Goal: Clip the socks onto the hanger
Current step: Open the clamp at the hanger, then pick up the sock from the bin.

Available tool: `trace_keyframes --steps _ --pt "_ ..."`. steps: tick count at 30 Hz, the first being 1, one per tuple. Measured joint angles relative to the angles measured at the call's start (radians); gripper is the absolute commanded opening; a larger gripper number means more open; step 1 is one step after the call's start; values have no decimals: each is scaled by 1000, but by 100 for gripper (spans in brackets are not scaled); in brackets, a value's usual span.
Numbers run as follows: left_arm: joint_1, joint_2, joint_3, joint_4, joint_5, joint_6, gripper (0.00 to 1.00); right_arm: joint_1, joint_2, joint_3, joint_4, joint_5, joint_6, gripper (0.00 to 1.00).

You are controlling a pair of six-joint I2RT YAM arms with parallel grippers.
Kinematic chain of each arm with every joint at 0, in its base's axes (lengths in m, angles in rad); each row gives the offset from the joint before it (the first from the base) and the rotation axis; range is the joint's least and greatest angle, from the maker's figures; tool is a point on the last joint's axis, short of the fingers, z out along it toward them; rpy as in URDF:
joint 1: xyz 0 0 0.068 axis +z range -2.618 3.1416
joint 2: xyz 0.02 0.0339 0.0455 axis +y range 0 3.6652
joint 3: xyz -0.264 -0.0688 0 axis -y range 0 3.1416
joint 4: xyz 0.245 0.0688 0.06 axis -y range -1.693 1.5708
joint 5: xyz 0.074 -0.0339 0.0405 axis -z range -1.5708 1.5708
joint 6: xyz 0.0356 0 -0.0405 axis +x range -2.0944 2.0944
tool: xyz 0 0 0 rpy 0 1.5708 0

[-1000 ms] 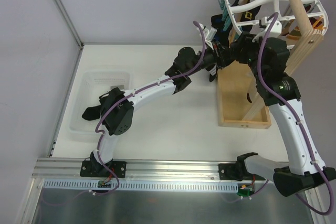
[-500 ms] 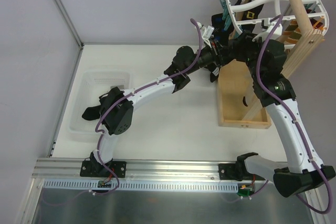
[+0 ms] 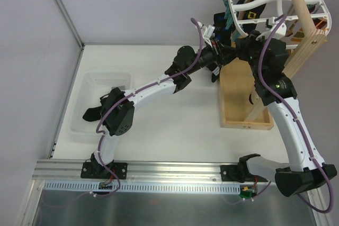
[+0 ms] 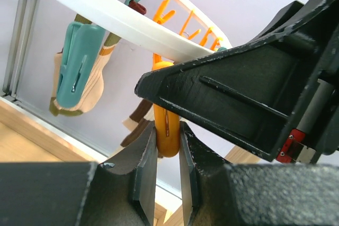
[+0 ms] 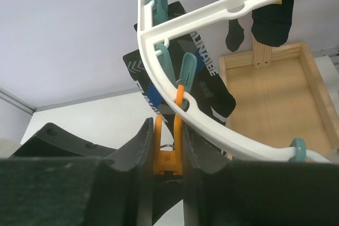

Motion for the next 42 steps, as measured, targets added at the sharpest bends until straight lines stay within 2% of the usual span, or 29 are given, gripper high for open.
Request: trace_keyframes --steps 3,4,7,8,10,11,14,19,22,25,30,33,37,42 --pt "0 0 0 1 -2 0 6 -2 1 0 -1 10 7 4" --pt "0 0 0 1 -2 0 16 -2 1 1 -2 11 6 2" --pt "1 0 -7 12 -3 4 33 -2 5 10 -10 10 9 1" --pt "1 -4 -20 24 1 9 44 -3 6 12 -11 14 8 1" --pt "-2 -26 -72 37 2 24 54 -7 10 13 -11 21 8 1" --pt "-1 -47 -116 37 3 31 64 -9 11 13 -11 25 8 1" --pt "5 -125 -249 38 3 53 76 -14 13 13 -16 31 8 1" --pt "65 -338 -489 -24 6 75 78 -16 13 13 -19 32 8 1" --pt "124 -481 -549 -180 -27 108 79 -16 13 13 -21 33 8 1" --pt "206 -629 -552 -422 -88 131 79 -16 13 13 -25 35 6 1" --pt "461 -911 -655 -781 -190 125 81 -17 10 13 -31 34 3 1" --pt "666 -1056 -752 -980 -246 112 82 -18 6 13 -37 32 2 1" --pt "849 -1127 -842 -1182 -282 99 82 -19 5 14 -43 26 1 1" --pt "1071 -1134 -948 -1295 -295 74 84 -21 2 16 -47 15 0 1"
